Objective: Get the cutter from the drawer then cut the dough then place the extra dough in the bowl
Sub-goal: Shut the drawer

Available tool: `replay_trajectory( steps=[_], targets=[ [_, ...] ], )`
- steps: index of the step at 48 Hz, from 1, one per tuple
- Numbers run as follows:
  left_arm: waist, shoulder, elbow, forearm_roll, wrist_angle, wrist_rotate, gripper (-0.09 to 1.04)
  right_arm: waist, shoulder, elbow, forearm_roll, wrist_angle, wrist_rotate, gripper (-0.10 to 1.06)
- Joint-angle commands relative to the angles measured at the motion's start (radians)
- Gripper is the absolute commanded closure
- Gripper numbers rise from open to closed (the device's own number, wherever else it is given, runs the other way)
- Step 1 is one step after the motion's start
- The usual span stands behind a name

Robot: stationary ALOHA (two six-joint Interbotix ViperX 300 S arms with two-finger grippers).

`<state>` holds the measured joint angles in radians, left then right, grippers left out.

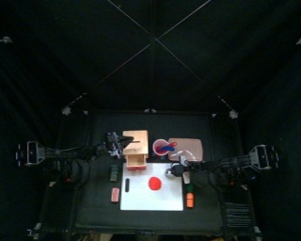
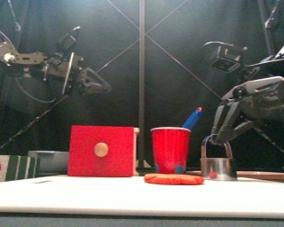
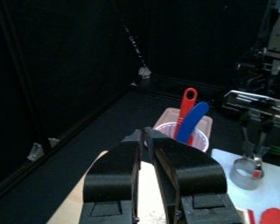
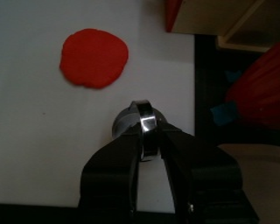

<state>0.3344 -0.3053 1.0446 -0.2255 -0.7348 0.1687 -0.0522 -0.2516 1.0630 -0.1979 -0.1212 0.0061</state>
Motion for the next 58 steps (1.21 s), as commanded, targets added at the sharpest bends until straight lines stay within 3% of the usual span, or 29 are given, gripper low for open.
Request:
replay_trajectory(
  steps=[1,8,16,26,33,46,58],
  targets=[
    [0.052,0.0,-0.057,0.028,0.084,0.0,0.38,0.012,-0.005,-0.037,0.011,0.003,0.003,0.27],
    [0.104,-0.012,-0.118,0.044,0.209,-0.006,0.39,0.023,-0.006,-0.06,0.023,0.029,0.005,0.19],
    [0.172,-0.012,-0.198,0.052,0.341,-0.002,0.39,0.037,-0.002,-0.137,0.026,0.044,0.003,0.18],
    [0.239,0.048,-0.321,0.16,0.672,0.0,0.41,0.072,0.051,-0.258,0.017,0.041,-0.011,0.19],
    [0.242,0.117,-0.422,0.27,0.813,0.003,0.48,0.092,0.135,-0.334,0.014,0.041,-0.014,0.27],
    [0.265,0.259,-0.554,0.365,0.999,0.023,0.55,0.109,0.307,-0.48,0.012,0.038,-0.008,0.6],
    [0.27,0.357,-0.623,0.265,1.103,0.169,0.55,0.107,0.417,-0.594,0.012,0.054,0.003,0.61]
  ],
)
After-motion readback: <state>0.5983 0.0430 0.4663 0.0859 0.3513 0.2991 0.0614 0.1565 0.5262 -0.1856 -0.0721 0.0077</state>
